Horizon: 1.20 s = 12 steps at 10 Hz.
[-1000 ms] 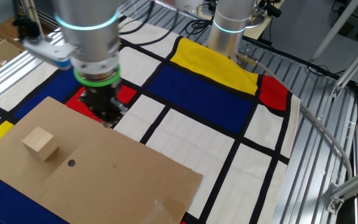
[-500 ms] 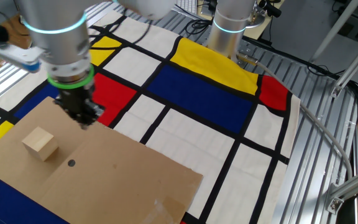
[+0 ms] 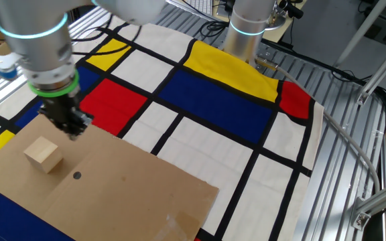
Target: Hold a small block with the gripper and sweep it from left to right on the table
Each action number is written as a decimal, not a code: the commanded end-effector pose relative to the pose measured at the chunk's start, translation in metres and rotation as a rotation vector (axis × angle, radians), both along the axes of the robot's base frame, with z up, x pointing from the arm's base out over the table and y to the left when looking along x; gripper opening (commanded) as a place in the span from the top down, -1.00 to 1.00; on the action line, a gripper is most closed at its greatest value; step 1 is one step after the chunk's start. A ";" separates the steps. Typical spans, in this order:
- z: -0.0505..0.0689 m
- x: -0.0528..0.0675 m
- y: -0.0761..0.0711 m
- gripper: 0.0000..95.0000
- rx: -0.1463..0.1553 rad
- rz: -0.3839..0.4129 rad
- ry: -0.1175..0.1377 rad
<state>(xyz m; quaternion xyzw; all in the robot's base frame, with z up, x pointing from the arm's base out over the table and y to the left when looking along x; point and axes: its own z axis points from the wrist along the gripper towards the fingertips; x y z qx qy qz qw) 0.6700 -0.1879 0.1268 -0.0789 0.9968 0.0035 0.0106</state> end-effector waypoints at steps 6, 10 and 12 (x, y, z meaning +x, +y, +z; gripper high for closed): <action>-0.005 0.017 -0.040 1.00 -0.010 0.028 -0.017; -0.007 0.023 -0.057 1.00 -0.024 0.024 -0.022; -0.011 0.024 -0.065 1.00 -0.022 0.019 -0.026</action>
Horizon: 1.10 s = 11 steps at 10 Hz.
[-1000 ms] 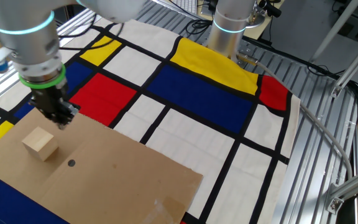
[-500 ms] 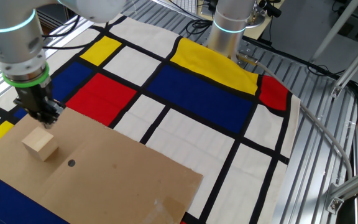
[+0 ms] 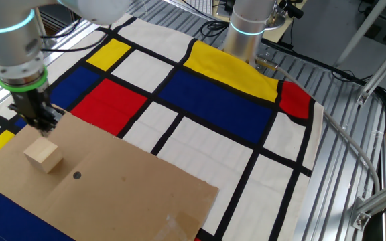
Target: Hold a small block with the gripper and sweep it from left to right on the table
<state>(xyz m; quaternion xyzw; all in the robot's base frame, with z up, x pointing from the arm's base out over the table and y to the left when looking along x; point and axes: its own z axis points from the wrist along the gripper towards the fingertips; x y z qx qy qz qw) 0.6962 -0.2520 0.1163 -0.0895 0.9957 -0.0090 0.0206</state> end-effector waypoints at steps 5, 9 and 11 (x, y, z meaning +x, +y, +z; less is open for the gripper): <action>-0.007 0.004 0.000 1.00 -0.006 -0.028 -0.004; -0.015 0.021 0.000 1.00 0.002 -0.038 -0.009; -0.017 0.031 -0.005 1.00 0.002 -0.045 -0.003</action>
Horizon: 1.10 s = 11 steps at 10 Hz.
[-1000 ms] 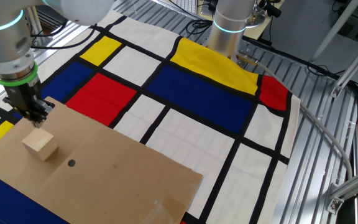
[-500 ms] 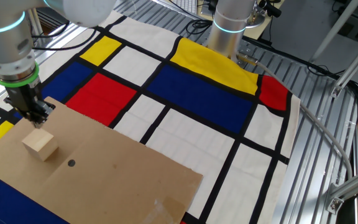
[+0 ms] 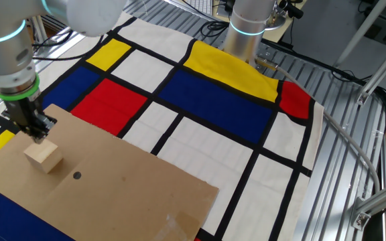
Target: Hold a small block with the gripper and sweep it from left to right on the table
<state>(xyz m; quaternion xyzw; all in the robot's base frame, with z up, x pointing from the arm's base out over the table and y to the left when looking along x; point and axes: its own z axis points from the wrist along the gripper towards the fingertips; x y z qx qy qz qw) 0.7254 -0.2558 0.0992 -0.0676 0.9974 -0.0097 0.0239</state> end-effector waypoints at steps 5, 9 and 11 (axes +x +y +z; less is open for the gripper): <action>0.000 0.004 -0.001 1.00 -0.004 0.003 0.016; 0.001 -0.002 0.001 1.00 -0.004 -0.001 0.021; 0.001 -0.012 0.005 1.00 -0.008 -0.006 0.014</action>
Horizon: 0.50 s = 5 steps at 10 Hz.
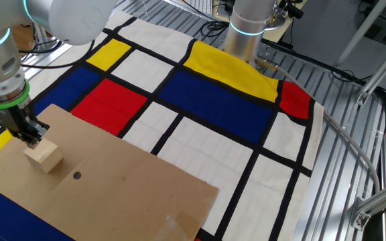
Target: Hold a small block with the gripper and sweep it from left to right on the table
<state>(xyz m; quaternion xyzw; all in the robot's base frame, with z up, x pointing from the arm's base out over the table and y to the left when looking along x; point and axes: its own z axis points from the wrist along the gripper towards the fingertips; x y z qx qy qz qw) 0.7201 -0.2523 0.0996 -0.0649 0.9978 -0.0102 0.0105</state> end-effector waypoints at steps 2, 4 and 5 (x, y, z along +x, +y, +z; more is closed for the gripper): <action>0.000 -0.008 0.001 1.00 -0.005 0.002 -0.012; -0.001 -0.008 0.001 1.00 -0.006 0.000 -0.012; -0.001 -0.008 0.001 1.00 -0.005 0.000 -0.010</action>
